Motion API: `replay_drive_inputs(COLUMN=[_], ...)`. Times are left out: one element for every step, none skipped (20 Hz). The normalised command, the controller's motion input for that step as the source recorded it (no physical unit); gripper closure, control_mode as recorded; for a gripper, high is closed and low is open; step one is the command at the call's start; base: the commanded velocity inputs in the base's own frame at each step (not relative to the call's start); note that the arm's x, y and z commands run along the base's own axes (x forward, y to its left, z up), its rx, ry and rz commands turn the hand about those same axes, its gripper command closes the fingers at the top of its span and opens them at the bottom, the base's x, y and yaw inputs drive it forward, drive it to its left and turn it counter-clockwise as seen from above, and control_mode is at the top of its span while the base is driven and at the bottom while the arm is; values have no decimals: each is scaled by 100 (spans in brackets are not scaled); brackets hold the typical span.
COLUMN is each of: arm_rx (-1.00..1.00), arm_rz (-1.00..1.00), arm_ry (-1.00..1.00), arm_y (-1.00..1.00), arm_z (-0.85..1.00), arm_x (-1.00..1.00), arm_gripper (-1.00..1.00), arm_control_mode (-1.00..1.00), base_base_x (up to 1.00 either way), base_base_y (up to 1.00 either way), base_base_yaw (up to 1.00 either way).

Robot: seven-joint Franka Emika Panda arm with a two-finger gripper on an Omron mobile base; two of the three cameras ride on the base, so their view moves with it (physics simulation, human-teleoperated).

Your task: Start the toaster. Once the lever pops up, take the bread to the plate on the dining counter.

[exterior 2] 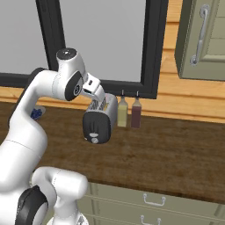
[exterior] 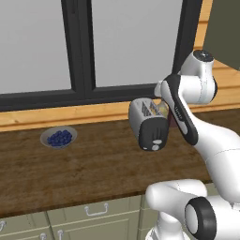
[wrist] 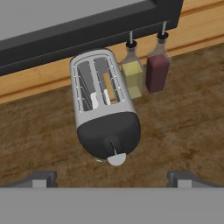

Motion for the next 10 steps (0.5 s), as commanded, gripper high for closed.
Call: replay_drive_inputs(arm_rx=[0, 0, 0, 0, 0, 0, 0, 0, 0, 0], arm_rz=[0, 0, 0, 0, 0, 0, 0, 0, 0, 0], arm_ry=[0, 0, 0, 0, 0, 0, 0, 0, 0, 0], arm_y=[0, 0, 0, 0, 0, 0, 0, 0, 0, 0], arm_z=[0, 0, 0, 0, 0, 0, 0, 0, 0, 0], arm_x=[0, 0, 0, 0, 0, 0, 0, 0, 0, 0], arm_gripper=[-100, -100, -100, -100, -100, -100, -100, -100, -100, -100], arm_control_mode=[-100, -100, -100, -100, -100, -100, -100, -100, -100, -100], base_base_x=[0, 0, 0, 0, 0, 0, 0, 0, 0, 0], base_base_y=[0, 0, 0, 0, 0, 0, 0, 0, 0, 0], base_base_yaw=[0, 0, 0, 0, 0, 0, 0, 0, 0, 0])
